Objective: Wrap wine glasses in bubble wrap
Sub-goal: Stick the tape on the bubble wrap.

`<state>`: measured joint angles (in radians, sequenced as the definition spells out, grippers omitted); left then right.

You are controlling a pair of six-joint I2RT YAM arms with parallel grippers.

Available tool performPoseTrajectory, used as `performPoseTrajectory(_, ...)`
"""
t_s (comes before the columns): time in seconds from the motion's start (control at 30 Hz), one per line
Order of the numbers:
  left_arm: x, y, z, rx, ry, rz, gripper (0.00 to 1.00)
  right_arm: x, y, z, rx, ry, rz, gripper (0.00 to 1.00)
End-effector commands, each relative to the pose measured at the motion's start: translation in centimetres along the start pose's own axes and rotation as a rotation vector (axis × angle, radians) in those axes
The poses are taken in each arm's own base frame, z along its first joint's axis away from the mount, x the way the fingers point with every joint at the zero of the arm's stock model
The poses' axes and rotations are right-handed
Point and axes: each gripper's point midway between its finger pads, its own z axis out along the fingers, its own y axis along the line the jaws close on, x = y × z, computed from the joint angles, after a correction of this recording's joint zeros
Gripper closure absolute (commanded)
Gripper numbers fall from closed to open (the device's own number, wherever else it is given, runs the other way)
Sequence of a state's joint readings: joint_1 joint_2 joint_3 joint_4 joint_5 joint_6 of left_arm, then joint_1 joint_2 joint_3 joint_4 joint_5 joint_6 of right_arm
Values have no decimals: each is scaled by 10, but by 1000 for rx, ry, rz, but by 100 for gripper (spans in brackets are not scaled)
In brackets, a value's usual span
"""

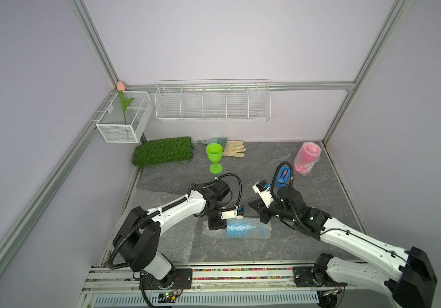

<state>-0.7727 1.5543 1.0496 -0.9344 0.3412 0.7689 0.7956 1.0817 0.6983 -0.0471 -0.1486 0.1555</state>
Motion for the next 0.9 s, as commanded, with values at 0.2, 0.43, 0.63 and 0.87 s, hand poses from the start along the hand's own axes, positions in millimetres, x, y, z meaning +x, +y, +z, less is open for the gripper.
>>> performPoseTrajectory(0.2,-7,-5,-6,4,-40,43,100,-7,-21,19,-8,-11,-24,93)
performPoseTrajectory(0.43,-6,-7,-6,-7,-33,49,100,14,-43,34,35,101,49,93)
performPoseTrajectory(0.63,-2,-8,-5,-17,-16,49,100,48,-49,42,48,208,101,93)
performPoseTrajectory(0.87,-2,-8,-5,-18,-13,48,100,26,-34,19,4,108,64,93)
